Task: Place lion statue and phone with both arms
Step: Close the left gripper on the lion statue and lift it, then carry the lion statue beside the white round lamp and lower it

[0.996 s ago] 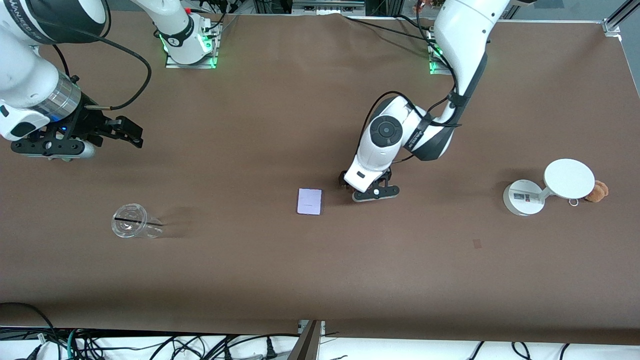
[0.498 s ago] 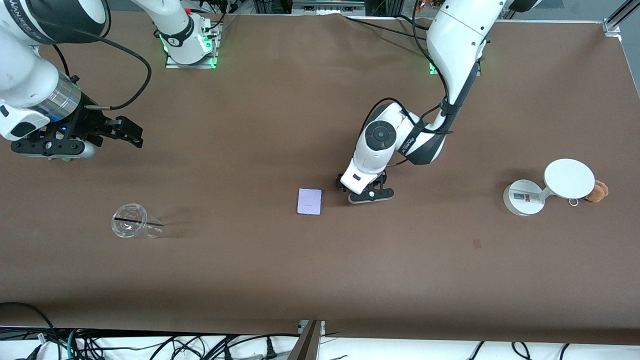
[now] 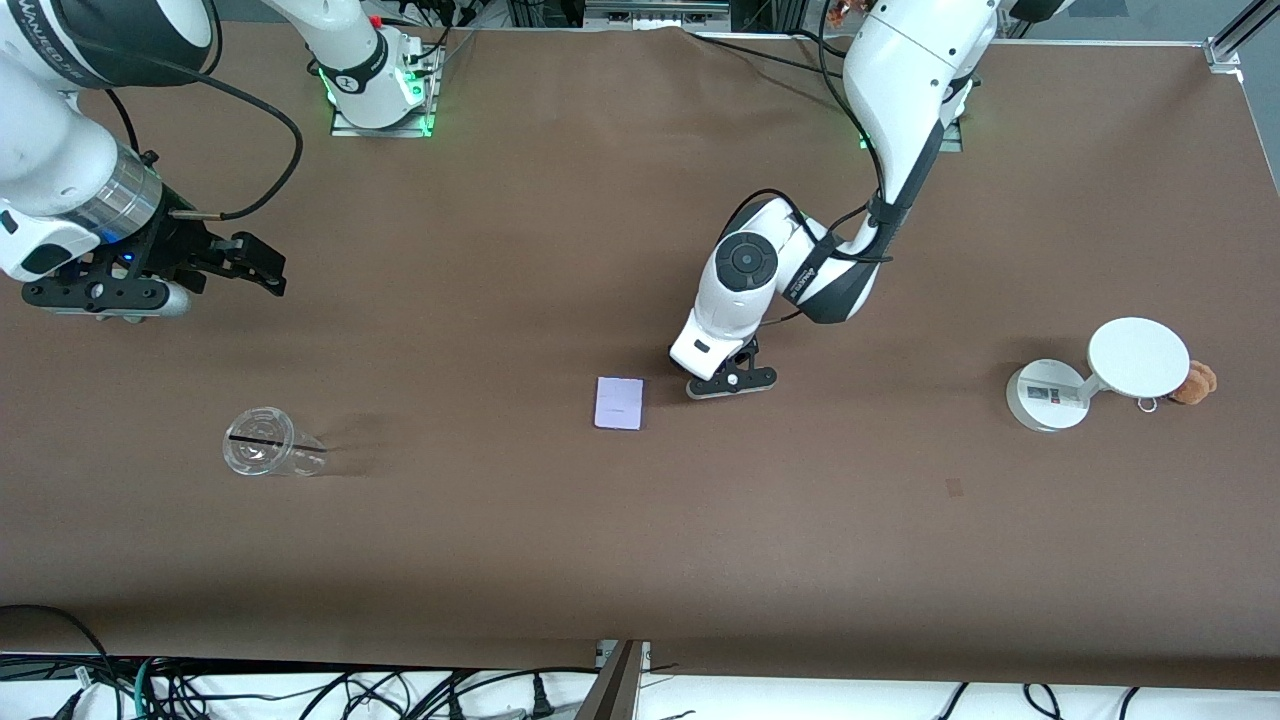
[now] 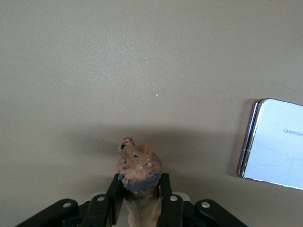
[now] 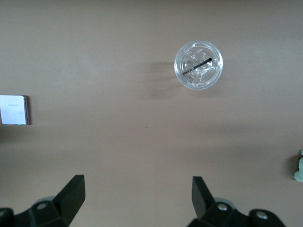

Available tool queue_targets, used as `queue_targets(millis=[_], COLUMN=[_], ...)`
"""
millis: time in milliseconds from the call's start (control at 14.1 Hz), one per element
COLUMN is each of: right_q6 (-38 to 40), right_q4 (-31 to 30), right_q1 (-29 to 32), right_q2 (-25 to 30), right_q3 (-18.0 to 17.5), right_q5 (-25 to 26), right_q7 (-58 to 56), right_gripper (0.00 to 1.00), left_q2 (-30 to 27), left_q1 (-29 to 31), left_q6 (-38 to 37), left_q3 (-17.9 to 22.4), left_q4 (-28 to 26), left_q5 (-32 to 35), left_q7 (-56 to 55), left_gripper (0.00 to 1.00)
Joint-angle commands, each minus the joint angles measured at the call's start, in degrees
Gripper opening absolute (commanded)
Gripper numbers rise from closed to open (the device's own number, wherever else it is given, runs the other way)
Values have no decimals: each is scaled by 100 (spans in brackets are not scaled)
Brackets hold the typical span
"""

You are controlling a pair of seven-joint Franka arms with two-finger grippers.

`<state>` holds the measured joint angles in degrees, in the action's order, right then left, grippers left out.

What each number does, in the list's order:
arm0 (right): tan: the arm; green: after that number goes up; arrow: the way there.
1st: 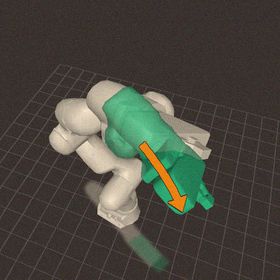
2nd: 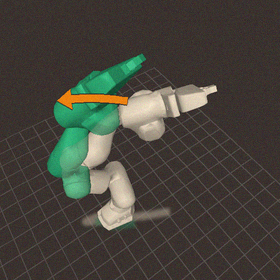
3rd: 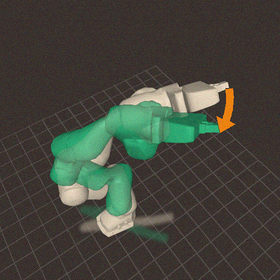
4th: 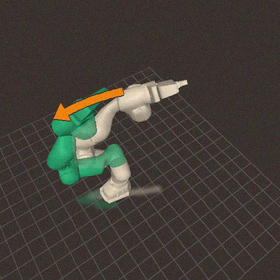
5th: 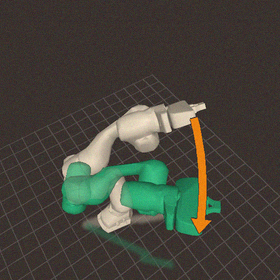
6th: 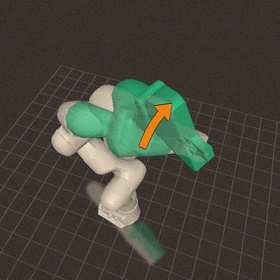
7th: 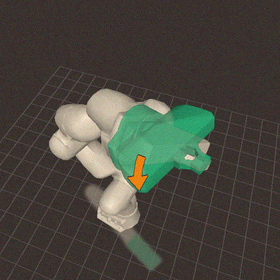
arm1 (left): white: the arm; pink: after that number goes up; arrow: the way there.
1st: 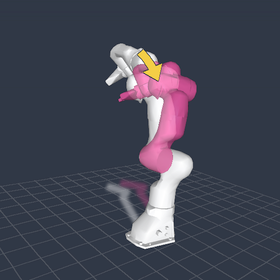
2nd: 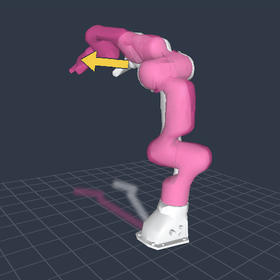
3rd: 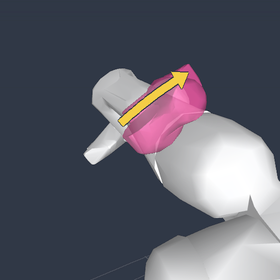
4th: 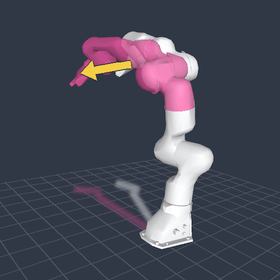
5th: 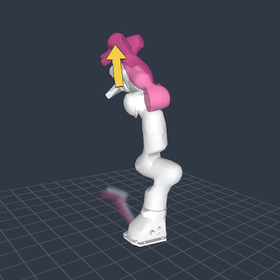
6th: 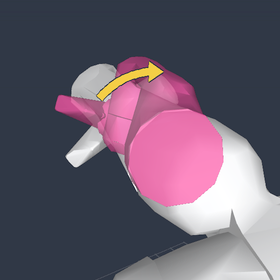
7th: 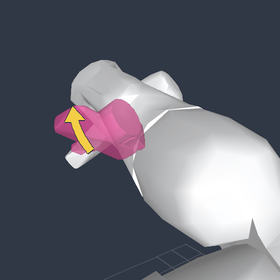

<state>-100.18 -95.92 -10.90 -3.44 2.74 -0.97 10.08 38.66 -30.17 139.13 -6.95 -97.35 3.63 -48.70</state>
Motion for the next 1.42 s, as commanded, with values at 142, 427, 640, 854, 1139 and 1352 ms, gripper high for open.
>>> queue_targets(millis=[142,427,640,854,1139,1352], right_q6=[25,25,25,25,-45,-10], right_q4=[-41,-41,-41,-41,125,170], right_q1=[62,62,62,62,-122,-369], right_q2=[54,54,54,54,36,-147], right_q3=[-46,-46,-19,-19,-89,-90], right_q5=[-44,-44,-44,-44,10,53], right_q7=[-41,-41,-41,-41,47,30], right_gripper=[100,100,100,100,100,100], left_q2=[-551,-1000,-1185,-1238,-1395,-1554], left_q1=[299,1466,2398,3138,3429,3614], left_q6=[-665,-1108,-1116,-1090,-678,-187], left_q3=[123,62,62,44,53,53], left_q4=[-56,-82,-283,-504,-1196,-1733], left_q5=[208,191,182,147,208,208], left_q7=[743,2387,3382,3674,3692,3955], left_gripper=[0,0,0,0,0,0])
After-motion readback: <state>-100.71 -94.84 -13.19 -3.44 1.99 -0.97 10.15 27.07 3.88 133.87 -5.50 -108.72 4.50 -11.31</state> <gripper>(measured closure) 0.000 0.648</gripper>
